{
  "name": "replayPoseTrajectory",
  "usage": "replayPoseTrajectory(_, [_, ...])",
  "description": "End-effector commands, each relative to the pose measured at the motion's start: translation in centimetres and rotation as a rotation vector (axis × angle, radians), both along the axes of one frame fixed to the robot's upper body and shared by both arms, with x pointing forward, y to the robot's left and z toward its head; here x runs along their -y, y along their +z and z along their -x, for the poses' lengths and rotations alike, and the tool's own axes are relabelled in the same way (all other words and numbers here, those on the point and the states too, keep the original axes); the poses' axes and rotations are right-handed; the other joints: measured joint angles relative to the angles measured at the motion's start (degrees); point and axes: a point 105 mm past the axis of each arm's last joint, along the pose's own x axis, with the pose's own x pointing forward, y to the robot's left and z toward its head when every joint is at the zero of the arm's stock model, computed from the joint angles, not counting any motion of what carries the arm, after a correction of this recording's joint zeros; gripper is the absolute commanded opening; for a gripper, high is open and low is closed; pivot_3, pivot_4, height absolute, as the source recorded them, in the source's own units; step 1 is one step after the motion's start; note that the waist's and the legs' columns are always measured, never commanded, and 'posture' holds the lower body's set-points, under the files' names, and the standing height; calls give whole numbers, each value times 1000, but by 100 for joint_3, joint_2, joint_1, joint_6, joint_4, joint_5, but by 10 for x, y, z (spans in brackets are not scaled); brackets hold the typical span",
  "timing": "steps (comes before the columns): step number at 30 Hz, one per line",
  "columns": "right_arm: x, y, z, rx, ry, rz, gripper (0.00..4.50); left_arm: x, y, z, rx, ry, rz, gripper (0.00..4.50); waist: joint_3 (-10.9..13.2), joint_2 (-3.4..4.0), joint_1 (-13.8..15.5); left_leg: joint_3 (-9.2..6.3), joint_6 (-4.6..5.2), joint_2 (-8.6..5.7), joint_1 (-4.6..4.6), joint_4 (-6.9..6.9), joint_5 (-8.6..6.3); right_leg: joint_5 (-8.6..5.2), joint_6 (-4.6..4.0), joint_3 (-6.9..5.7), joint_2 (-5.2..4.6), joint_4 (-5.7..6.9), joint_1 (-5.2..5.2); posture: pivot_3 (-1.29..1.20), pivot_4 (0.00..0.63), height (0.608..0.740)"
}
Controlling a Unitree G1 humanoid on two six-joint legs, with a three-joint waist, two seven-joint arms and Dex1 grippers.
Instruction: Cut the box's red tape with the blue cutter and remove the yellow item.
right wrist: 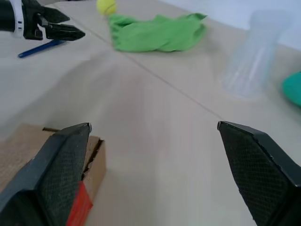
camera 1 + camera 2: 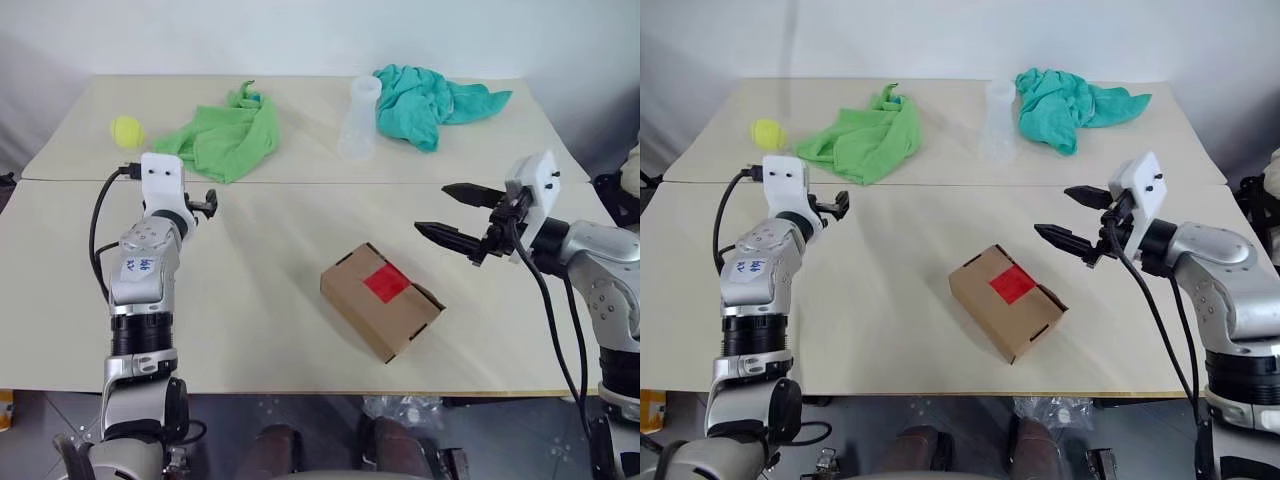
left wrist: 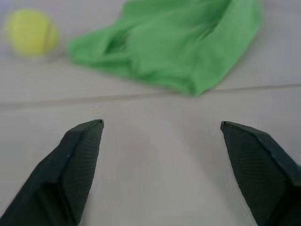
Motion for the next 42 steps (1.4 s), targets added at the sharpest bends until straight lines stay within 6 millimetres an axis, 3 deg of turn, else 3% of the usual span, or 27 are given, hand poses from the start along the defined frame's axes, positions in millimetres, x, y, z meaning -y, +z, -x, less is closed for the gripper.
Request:
replayPoseTrajectory(1, [-2,10,-1,48,48,22,4500,-8,17,13,25,64,15,3341,0,-1,6,-3,0,0,-2,6,0,0,0,-4,0,1,1,0,150,740])
replayPoseTrajectory(6, [-8,8,-4,34,115,56,4500,-28,10,27,-39,179,28,2083,1,-1,-32,0,0,3,1,10,0,1,1,1,2,6,2,0,150,740])
replayPoseTrajectory(17, [-21,15,-2,28,245,64,4500,-58,0,39,-169,335,160,2083,1,-2,-21,-1,-1,2,-2,30,-1,6,-1,4,-2,15,2,0,150,740])
replayPoseTrajectory(23, [-22,12,-1,23,255,76,4500,-62,-10,37,-218,346,237,2083,1,-2,-26,0,-2,3,-2,30,-1,7,-2,4,-1,16,2,0,150,740])
replayPoseTrajectory(42, [-21,12,-1,35,238,81,4500,-61,-46,58,-417,359,273,2083,1,-3,-30,4,-3,3,3,30,-2,7,-2,9,-1,20,2,0,150,740])
